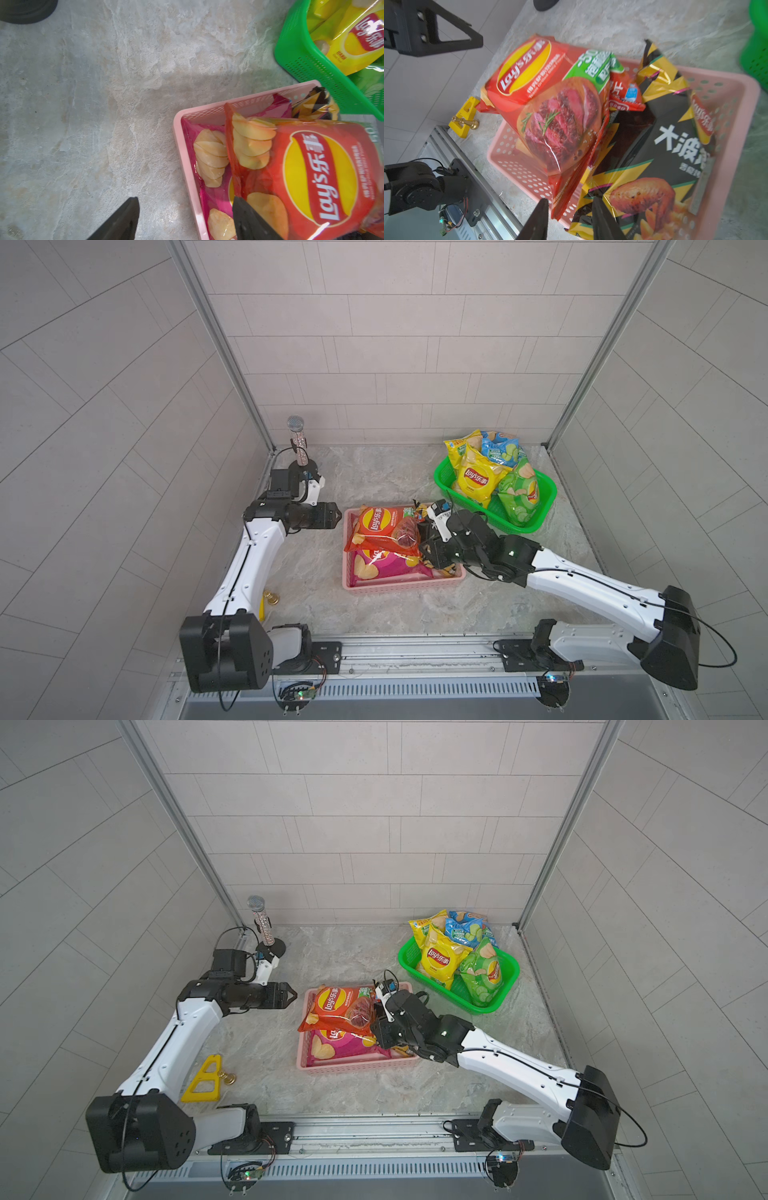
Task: Put the potato chips into the basket
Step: Place the potato chip in the basket.
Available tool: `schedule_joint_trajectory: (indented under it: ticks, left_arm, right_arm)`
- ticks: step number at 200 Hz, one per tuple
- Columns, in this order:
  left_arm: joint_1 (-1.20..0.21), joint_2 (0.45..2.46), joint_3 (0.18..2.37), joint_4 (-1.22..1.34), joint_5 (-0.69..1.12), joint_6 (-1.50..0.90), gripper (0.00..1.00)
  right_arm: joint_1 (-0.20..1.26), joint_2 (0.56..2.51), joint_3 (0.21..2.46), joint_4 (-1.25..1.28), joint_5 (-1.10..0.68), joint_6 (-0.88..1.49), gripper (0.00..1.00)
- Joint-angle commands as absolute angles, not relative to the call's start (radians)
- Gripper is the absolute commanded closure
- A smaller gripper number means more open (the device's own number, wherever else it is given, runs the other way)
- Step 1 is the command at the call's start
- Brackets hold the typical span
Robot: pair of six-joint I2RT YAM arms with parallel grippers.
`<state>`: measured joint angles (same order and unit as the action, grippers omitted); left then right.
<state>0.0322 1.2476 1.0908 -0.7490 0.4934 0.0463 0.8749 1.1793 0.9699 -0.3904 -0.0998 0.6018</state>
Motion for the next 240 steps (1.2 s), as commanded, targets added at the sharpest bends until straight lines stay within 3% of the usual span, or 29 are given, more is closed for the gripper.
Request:
schedule_joint_trajectory:
  ticks: [1,25,91,240]
  left_arm:
    - [0.002,1.214,1.149,-0.753,0.549,0.115,0.26]
    - [-0.070,1.210,1.167,-0.754,0.520,0.145,0.27]
    - [-0.248,1.235,1.123,-0.729,0.418,0.195,0.28]
    - [-0.293,1.161,0.898,-0.738,0.391,0.253,0.26]
  right_arm:
    - [0.851,1.170,1.010,-0.414,-0.098,0.589,0.63]
    - [0.812,1.221,1.048,-0.350,-0.165,0.623,0.69]
    - [0.744,1.440,1.181,-0.299,-0.259,0.611,0.71]
    - [0.738,1.567,1.083,-0.272,-0.261,0.575,0.71]
